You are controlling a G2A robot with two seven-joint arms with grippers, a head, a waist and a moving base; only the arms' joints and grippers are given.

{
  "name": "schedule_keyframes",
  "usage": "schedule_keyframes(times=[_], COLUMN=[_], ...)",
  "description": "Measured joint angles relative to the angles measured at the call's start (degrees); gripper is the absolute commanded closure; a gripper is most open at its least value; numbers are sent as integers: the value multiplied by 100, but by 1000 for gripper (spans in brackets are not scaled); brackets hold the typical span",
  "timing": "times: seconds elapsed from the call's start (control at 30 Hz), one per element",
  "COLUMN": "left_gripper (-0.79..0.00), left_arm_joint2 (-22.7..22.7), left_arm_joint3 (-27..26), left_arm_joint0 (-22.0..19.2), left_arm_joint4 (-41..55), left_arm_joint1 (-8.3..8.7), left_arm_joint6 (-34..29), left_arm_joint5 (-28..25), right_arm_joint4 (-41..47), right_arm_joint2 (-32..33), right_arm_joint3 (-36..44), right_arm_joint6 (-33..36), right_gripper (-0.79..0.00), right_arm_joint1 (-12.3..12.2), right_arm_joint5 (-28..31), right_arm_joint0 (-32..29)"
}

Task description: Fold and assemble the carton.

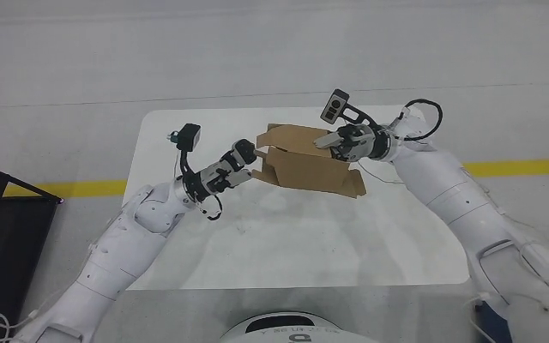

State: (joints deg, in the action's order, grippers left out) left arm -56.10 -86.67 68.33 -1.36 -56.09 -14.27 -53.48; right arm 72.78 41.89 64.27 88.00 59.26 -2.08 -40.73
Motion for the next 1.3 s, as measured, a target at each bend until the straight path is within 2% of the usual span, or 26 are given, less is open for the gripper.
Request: schedule_keyframes(times=[0.63,1.3], left_gripper=[-785,-785], left_arm_joint2=[164,87], left_arm_joint3=[174,59], left_arm_joint0=[-121,-85], left_arm_joint4=[237,-219], left_arm_joint1=[-198,-359], left_arm_joint6=[-173,-22], left_arm_joint5=[270,410], right_arm_joint4=[-221,-310], right_arm_joint2=[183,2], right_arm_joint3=[339,586], right_arm_joint6=[0,0], right_gripper=[0,0], right_arm_joint1=[6,29], right_arm_joint5=[-217,-483], right_arm_joint0=[-168,-182])
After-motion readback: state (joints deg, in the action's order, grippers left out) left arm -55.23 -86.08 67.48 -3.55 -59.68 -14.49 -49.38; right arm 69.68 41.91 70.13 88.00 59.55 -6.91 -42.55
